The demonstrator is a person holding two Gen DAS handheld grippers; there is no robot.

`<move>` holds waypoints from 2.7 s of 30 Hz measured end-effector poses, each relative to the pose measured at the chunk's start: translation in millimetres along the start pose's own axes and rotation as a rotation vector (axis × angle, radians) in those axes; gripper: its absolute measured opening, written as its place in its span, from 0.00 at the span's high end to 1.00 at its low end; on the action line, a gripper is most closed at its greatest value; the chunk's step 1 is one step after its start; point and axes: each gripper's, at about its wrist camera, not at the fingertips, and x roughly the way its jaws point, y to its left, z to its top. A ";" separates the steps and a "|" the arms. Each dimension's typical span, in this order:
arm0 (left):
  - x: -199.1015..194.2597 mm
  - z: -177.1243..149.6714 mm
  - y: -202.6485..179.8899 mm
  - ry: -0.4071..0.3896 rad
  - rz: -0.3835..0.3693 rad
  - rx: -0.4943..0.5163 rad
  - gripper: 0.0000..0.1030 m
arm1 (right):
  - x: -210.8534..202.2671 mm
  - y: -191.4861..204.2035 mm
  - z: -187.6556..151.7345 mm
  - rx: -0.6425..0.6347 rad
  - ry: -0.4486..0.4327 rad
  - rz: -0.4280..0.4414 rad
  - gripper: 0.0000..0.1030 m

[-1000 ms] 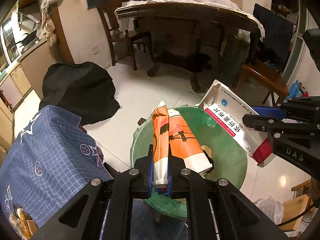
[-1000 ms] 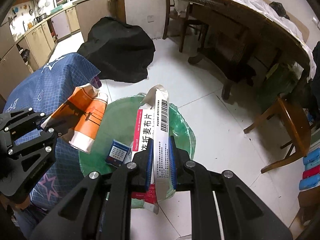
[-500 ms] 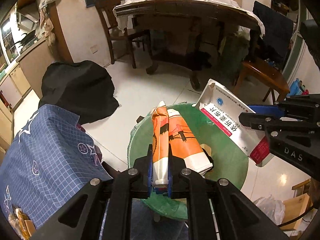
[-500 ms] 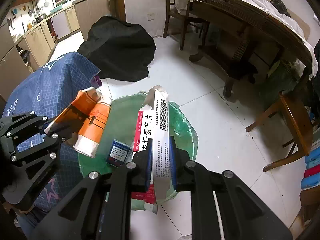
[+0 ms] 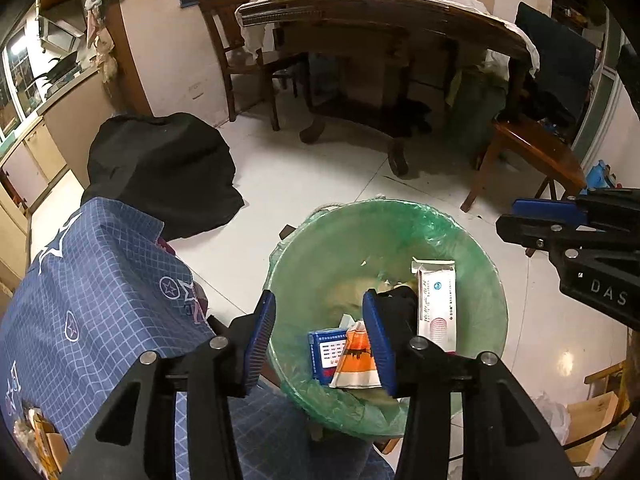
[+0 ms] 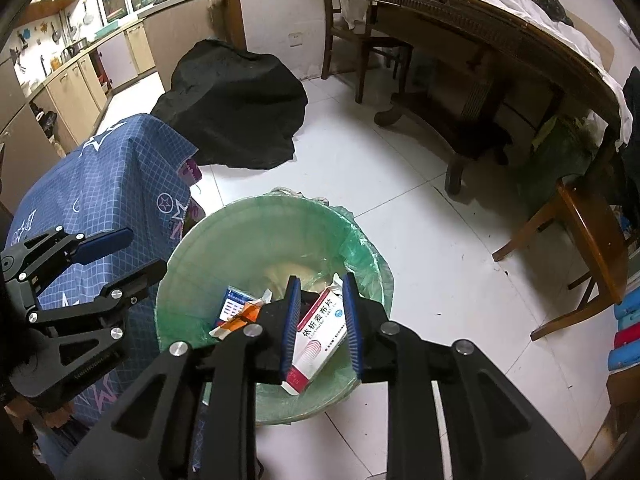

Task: Collect trash
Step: 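Open both grippers to drop the tube and medicine box into the bin, then return both tools to the bed and grasp the beige sock with left gripper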

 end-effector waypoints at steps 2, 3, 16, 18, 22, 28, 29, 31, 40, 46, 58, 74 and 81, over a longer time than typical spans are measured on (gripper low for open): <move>-0.4 0.0 -1.1 0.000 -0.002 -0.001 0.55 | 0.0 -0.3 0.3 -0.001 -0.001 -0.001 0.80; -1.0 -0.1 -1.1 -0.002 -0.002 -0.002 0.55 | 0.0 -0.2 0.3 0.000 -0.001 -0.001 0.80; -22.3 -18.4 8.9 -0.026 0.017 -0.032 0.45 | -24.4 7.0 -12.2 -0.012 -0.083 0.015 0.49; -29.2 -25.3 14.6 -0.033 0.025 -0.035 0.43 | -33.9 11.5 -17.7 -0.025 -0.120 0.013 0.36; -48.0 -41.5 31.1 -0.052 0.043 -0.037 0.35 | -51.7 25.4 -26.0 -0.057 -0.190 0.024 0.21; -97.7 -80.3 77.4 -0.105 0.090 -0.078 0.30 | -83.1 61.2 -40.0 -0.095 -0.294 0.099 0.14; -111.6 -94.1 93.4 -0.119 0.107 -0.104 0.29 | -88.6 71.7 -45.1 -0.107 -0.311 0.124 0.13; -133.3 -119.4 124.9 -0.135 0.132 -0.180 0.27 | -93.1 86.6 -51.8 -0.127 -0.323 0.149 0.12; -217.8 -274.7 305.4 -0.148 0.394 -0.714 0.27 | -74.8 160.1 -73.9 -0.196 -0.272 0.304 0.12; -251.7 -322.7 339.7 -0.180 0.557 -0.687 0.24 | -64.1 208.0 -82.7 -0.261 -0.228 0.381 0.12; -220.7 -353.2 420.0 -0.085 0.553 -0.626 0.11 | -16.4 319.2 -52.9 -0.251 -0.049 0.654 0.12; -177.8 -340.8 411.7 -0.086 0.463 -0.556 0.54 | 18.0 425.8 -44.8 -0.372 -0.026 0.530 0.28; -184.3 -349.8 412.2 -0.090 0.456 -0.559 0.53 | -19.4 448.5 -73.5 -0.619 -0.084 0.780 0.40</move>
